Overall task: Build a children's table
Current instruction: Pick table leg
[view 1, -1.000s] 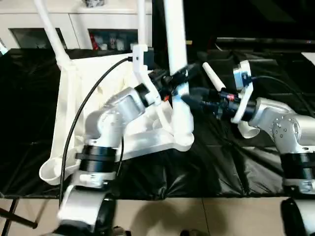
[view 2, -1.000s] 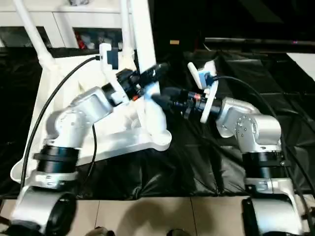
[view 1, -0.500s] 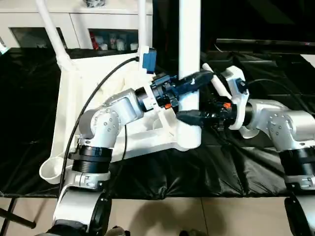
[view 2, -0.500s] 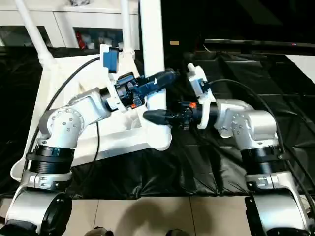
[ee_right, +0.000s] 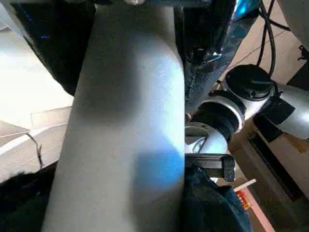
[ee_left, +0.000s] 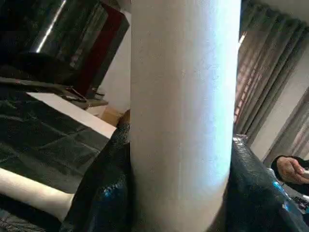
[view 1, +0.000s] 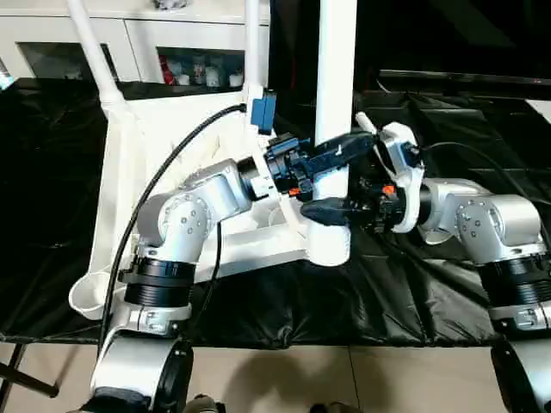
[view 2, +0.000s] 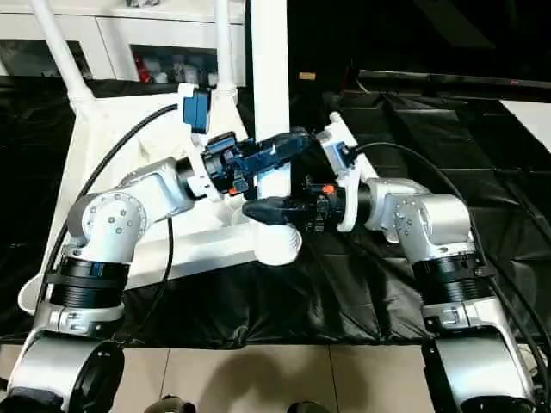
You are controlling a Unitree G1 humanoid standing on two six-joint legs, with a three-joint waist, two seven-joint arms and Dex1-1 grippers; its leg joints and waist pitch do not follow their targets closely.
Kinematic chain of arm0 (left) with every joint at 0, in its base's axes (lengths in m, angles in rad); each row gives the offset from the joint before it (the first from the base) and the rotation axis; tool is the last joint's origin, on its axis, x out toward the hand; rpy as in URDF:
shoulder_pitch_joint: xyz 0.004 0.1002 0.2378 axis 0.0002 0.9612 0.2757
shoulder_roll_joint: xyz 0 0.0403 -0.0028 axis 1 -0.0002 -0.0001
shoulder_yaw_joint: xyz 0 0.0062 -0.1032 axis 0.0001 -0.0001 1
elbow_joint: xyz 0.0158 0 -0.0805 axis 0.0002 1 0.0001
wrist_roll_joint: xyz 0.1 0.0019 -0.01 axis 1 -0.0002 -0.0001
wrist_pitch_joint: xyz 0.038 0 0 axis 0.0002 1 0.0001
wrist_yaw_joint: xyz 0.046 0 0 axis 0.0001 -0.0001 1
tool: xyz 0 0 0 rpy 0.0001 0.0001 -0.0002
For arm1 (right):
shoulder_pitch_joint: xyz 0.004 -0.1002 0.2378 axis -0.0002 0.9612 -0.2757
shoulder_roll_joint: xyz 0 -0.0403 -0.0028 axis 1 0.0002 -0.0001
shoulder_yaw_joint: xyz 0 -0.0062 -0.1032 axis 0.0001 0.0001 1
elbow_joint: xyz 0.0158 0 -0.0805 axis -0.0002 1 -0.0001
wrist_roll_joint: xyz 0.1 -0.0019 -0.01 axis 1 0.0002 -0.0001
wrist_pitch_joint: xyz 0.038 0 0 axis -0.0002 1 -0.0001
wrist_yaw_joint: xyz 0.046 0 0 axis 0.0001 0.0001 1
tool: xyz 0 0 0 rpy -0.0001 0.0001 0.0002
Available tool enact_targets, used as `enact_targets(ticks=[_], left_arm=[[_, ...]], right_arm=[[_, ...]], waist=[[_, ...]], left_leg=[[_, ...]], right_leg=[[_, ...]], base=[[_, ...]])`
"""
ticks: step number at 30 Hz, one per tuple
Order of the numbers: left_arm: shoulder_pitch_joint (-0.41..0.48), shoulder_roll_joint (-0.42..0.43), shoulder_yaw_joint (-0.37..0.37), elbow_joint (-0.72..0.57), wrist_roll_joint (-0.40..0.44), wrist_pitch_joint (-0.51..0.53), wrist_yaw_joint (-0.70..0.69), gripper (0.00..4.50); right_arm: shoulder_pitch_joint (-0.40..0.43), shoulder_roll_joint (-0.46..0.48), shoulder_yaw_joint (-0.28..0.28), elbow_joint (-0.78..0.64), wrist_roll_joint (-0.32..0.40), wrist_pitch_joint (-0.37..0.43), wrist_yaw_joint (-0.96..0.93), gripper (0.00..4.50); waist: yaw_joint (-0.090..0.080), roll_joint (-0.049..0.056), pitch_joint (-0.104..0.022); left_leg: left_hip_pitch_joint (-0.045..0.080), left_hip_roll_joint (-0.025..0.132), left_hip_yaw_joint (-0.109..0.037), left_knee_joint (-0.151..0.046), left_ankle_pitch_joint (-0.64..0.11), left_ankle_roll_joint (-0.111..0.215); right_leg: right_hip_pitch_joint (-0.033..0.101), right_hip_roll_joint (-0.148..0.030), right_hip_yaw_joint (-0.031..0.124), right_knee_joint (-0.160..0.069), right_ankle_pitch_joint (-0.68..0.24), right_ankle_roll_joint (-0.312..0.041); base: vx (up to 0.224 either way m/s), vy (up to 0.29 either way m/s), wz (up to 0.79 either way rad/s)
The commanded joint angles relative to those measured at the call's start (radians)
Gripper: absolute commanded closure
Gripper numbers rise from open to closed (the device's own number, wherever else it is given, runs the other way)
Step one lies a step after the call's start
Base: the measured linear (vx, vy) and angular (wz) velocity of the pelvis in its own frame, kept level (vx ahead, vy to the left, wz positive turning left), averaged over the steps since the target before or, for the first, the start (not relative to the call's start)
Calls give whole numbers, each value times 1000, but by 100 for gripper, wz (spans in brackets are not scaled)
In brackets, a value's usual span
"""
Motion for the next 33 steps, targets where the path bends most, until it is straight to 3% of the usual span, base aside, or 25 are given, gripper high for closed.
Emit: enact_targets(ticks=[1, 5, 9, 11, 15, 17, 23, 25, 33], left_arm=[[-23, -18, 8, -9, -5, -26, 16, 203], [-64, -30, 43, 18, -8, -46, 58, 180], [-93, -40, 61, 42, 0, -69, 93, 174], [-100, -42, 55, 50, 9, -75, 93, 205], [-102, -45, 54, 64, 26, -80, 121, 216], [-100, -45, 54, 74, 43, -97, 135, 248], [-95, -38, 47, 59, 42, -90, 109, 265], [-94, -36, 43, 55, 40, -94, 98, 266], [-91, -11, -3, 50, 58, -121, 37, 267]], right_arm=[[-13, 3, 9, 1, 2, 8, -7, 260], [-4, 4, 7, -6, -3, 2, -17, 261], [-2, 5, 8, -11, -7, 0, -22, 261], [-4, 6, 8, -10, -12, -7, -26, 261], [-7, 7, 5, -8, -16, -15, -32, 261], [-12, 7, 0, -5, -18, -21, -38, 261], [-16, 6, 3, -4, -30, -38, -44, 261], [-18, 8, 6, -4, -36, -49, -46, 205], [-42, -3, 32, 19, -61, -54, -34, 145]], waist=[[4, -12, -88], [8, -6, -89], [11, -8, -89], [13, -5, -89], [15, -4, -90], [16, -5, -90], [16, -5, -90], [16, -4, -89], [16, -2, -90]], left_leg=[[15, 10, -4, -57, -145, 49], [17, 10, -5, -57, -152, 45], [18, 8, -5, -57, -162, 42], [17, 9, -5, -57, -158, 43], [18, 9, -6, -56, -155, 42], [17, 8, -6, -57, -157, 41], [18, 10, -6, -57, -162, 41], [18, 10, -6, -57, -164, 41], [19, 10, -7, -58, -168, 35]], right_leg=[[73, -31, 28, -67, -226, -202], [73, -30, 28, -68, -221, -206], [75, -30, 27, -69, -231, -197], [75, -31, 27, -70, -231, -196], [75, -29, 26, -68, -217, -200], [75, -30, 26, -69, -221, -197], [75, -30, 26, -69, -219, -203], [75, -31, 26, -69, -221, -203], [75, -30, 26, -67, -214, -206]], base=[[0, 0, 0], [0, 0, 0], [0, 0, 0], [0, 0, 0], [0, 0, 0], [0, 0, 0], [0, 0, 0], [0, 0, 0], [0, 0, 0]])
